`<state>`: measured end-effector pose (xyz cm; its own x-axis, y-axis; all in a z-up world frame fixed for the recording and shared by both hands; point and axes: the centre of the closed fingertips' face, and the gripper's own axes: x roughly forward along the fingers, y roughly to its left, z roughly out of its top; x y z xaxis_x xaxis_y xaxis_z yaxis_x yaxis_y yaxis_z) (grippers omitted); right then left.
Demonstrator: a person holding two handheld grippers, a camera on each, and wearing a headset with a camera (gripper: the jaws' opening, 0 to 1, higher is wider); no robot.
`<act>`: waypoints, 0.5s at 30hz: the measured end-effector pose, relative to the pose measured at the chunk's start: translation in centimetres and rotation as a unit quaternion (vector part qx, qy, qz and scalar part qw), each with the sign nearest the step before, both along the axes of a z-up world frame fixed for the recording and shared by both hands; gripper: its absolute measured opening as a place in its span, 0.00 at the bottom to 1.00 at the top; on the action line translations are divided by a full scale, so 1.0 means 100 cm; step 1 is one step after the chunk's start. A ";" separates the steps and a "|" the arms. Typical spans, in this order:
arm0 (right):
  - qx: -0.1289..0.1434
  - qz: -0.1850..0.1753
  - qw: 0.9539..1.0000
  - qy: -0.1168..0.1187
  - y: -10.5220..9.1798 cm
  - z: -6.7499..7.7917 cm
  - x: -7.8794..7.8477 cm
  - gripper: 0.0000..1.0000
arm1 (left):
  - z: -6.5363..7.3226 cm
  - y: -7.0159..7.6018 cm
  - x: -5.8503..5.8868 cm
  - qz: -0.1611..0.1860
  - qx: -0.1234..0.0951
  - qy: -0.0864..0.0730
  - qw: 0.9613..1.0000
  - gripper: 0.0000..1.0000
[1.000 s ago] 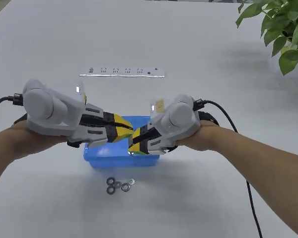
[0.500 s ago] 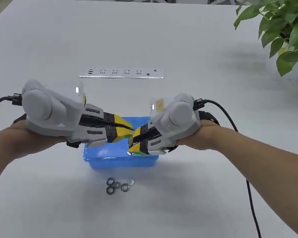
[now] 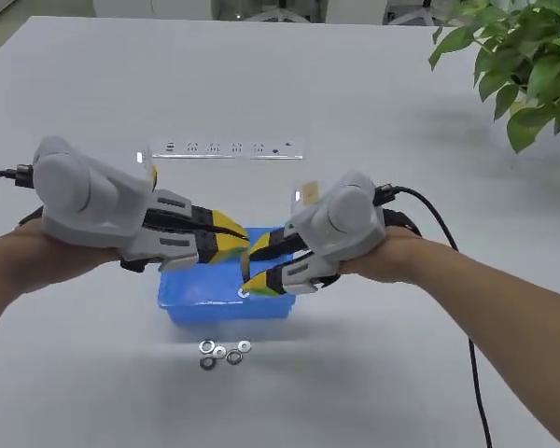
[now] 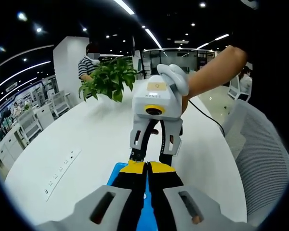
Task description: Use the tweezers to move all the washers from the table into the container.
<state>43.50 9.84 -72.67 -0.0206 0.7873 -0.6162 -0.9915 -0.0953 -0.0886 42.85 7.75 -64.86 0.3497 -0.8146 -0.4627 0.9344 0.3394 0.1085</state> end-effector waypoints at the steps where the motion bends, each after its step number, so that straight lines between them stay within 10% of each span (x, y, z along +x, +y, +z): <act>1: -0.001 -0.003 1.000 0.000 -0.002 0.001 0.000 0.29 | 0.001 0.000 -0.001 0.000 0.000 0.001 1.000 0.05; 15: -0.002 -0.070 0.998 0.007 -0.043 0.014 -0.003 0.47 | 0.018 0.000 -0.014 -0.004 0.003 -0.001 1.000 0.05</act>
<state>43.20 5.55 -71.29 0.0802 0.7811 -0.6192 -0.9963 0.0434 -0.0744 41.47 7.76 -63.04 0.3453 -0.8146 -0.4661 0.9364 0.3322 0.1131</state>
